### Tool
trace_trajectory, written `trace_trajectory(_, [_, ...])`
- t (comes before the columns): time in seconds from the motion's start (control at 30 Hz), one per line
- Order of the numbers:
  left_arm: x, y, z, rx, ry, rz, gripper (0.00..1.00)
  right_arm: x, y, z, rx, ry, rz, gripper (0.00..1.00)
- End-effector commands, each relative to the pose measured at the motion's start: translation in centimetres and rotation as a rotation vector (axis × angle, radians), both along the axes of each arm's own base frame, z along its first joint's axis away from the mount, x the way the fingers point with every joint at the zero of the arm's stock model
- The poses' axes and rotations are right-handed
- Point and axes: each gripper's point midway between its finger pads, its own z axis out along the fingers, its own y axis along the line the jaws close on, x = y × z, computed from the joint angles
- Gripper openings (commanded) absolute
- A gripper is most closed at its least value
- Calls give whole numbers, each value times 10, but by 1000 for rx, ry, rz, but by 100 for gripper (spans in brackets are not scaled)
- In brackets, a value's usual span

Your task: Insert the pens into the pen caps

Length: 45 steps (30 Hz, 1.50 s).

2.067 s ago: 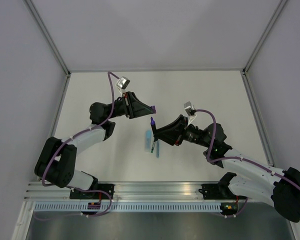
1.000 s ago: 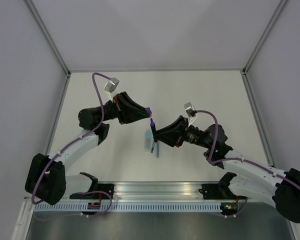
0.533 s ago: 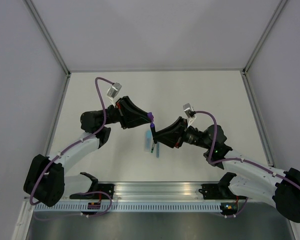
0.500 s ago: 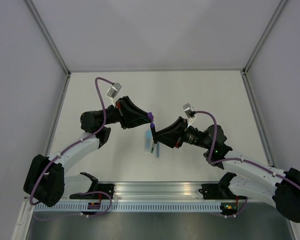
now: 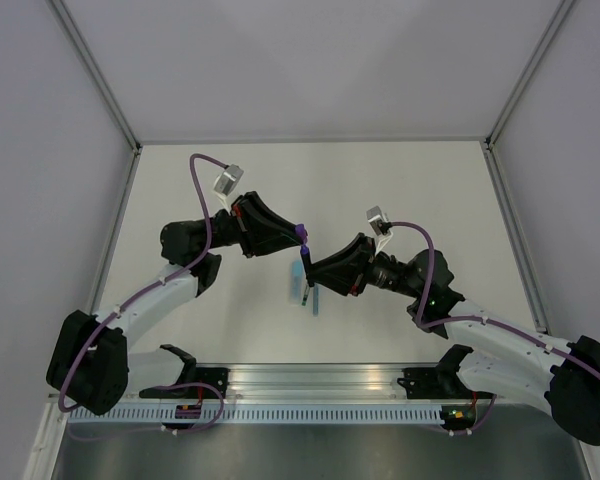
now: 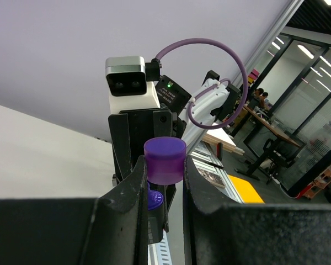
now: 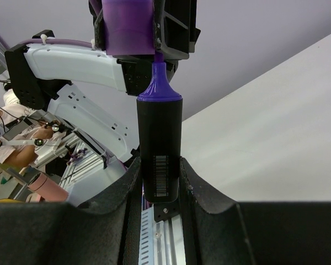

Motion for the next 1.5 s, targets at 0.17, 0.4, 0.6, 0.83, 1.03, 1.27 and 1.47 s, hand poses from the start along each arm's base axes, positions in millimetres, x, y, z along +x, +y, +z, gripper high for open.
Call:
trace_trajectory(0.17, [-7,3,27,-42,-110,20,2,-11,0,23,60,-65,37,0])
trace_trajectory(0.4, [-6,3,26,-40,-115,25,2,-14,-1,26,65,-74,38,0])
trace_trajectory(0.6, [-3,1,21,-31,-114,30,2,-15,-3,27,70,-79,33,0])
trace_trajectory(0.83, [-5,2,18,-30,-114,23,2,-12,-4,28,69,-80,11,0])
trace_trajectory(1.03, [-15,0,0,-3,-109,-15,2,-3,-3,34,67,-86,-29,0])
trace_trajectory(1.27, [-21,-8,-23,47,-115,-41,2,0,-4,42,76,-103,-46,0])
trace_trajectory(1.47, [-24,-9,-27,60,-131,-54,2,-2,-6,45,80,-112,-51,0])
